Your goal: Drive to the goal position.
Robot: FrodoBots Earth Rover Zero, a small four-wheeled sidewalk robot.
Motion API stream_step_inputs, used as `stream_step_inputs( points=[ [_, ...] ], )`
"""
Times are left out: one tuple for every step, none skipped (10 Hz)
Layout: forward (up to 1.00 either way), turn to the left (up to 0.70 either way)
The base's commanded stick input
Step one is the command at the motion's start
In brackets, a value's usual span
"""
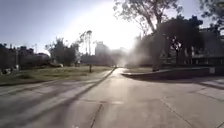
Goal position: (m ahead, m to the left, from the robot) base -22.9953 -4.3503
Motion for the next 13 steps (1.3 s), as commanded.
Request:
stream_step_inputs(
  points=[
    [0.59,-0.59],
    [0.58,-0.58],
    [0.55,-0.55],
    [0.54,-0.54],
    [0.53,-0.53],
    [0.54,-0.54],
    [0.53,-0.53],
    [0.54,-0.54],
    [0.54,-0.54],
    [0.53,-0.53],
    [0.53,-0.53],
    [0.53,-0.53],
    [0.53,-0.53]
  ],
)
